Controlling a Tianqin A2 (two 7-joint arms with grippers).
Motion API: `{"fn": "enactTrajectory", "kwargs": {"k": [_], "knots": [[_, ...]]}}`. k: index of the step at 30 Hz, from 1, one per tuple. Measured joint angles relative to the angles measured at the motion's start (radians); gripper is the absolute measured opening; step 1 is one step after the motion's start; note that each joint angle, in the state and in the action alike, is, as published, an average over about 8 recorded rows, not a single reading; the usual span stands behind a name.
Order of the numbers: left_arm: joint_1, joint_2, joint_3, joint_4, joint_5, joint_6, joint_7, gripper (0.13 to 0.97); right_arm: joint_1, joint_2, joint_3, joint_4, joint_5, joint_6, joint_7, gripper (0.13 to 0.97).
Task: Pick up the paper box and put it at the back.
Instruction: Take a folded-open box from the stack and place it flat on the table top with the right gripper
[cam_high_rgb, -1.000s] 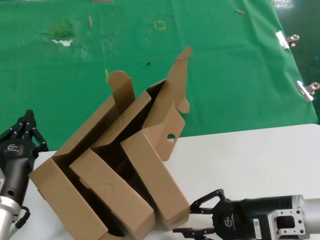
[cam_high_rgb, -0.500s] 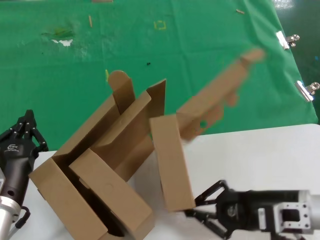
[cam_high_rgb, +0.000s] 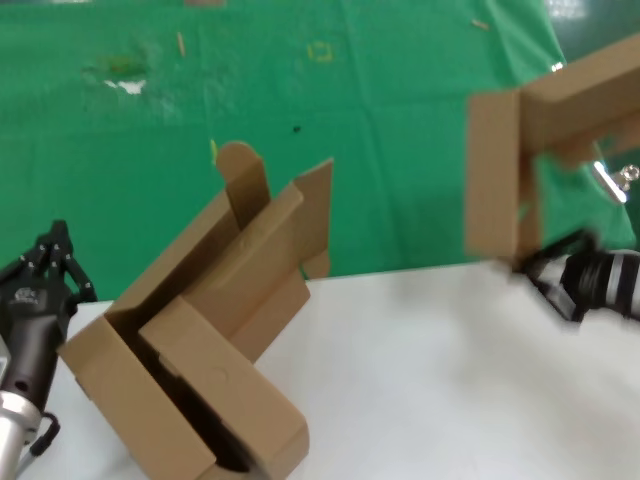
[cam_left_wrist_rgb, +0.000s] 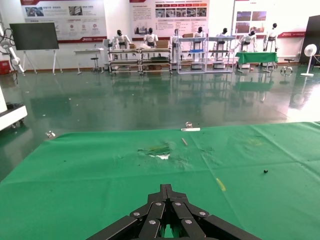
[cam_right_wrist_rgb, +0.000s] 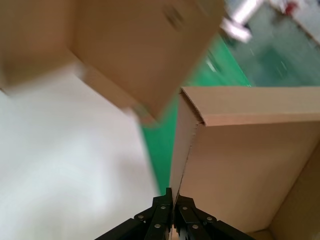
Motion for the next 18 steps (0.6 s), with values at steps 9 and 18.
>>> {"fn": "enactTrajectory", "kwargs": {"k": [9,18], "knots": [[0.000,0.000,0.000,0.000,0.000,0.000,0.000,0.140,0.402,-0.123,-0.083,-0.271,-0.406,-0.105,0.156,0.138],[0.000,0.000,0.000,0.000,0.000,0.000,0.000,0.140,0.792,-0.312,-0.233,-0.650,-0.699,-0.293,0.150,0.138]]}}
